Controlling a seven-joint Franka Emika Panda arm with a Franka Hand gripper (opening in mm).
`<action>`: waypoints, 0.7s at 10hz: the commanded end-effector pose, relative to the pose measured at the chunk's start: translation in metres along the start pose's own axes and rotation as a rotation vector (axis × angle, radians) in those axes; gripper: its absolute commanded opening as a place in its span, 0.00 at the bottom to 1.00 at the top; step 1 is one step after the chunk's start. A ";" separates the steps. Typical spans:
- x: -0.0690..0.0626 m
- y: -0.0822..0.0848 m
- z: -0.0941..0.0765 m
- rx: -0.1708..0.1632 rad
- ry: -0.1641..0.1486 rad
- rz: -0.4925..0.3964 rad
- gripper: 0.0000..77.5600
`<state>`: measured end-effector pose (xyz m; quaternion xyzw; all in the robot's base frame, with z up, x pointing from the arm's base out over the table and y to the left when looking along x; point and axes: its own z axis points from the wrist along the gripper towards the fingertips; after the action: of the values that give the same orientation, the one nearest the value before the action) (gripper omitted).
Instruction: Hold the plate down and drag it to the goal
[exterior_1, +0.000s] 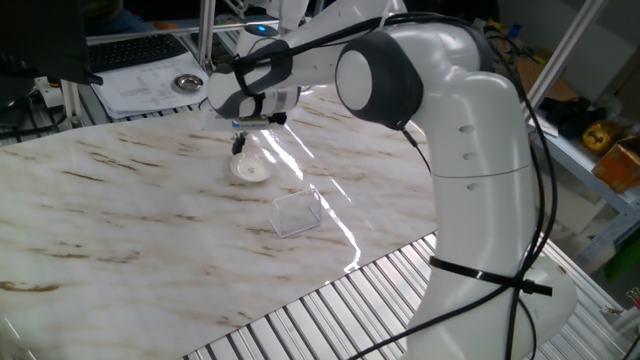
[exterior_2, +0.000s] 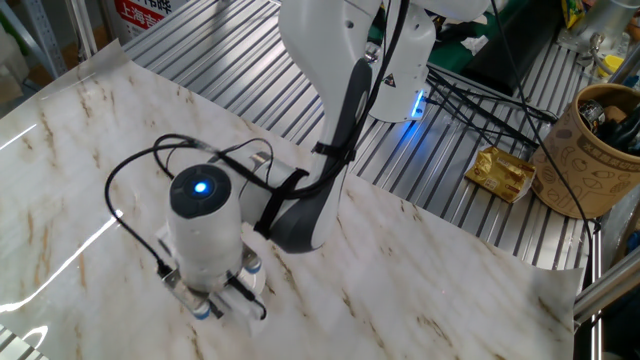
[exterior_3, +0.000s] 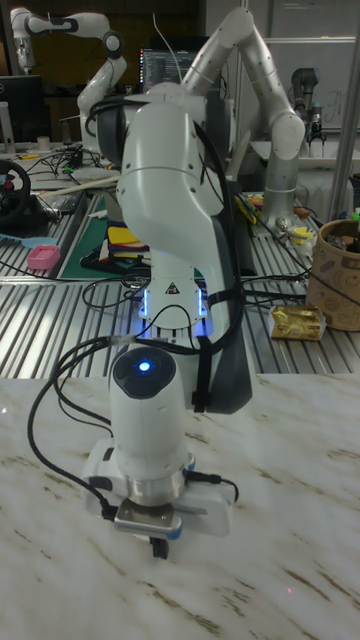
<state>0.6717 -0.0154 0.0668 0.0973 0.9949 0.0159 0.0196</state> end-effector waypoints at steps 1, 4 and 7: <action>0.012 -0.004 -0.005 0.000 0.000 0.003 0.00; 0.021 -0.006 -0.006 -0.001 0.000 0.004 0.00; 0.034 -0.010 -0.003 -0.002 -0.001 0.006 0.00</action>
<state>0.6389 -0.0179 0.0677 0.0992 0.9948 0.0165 0.0179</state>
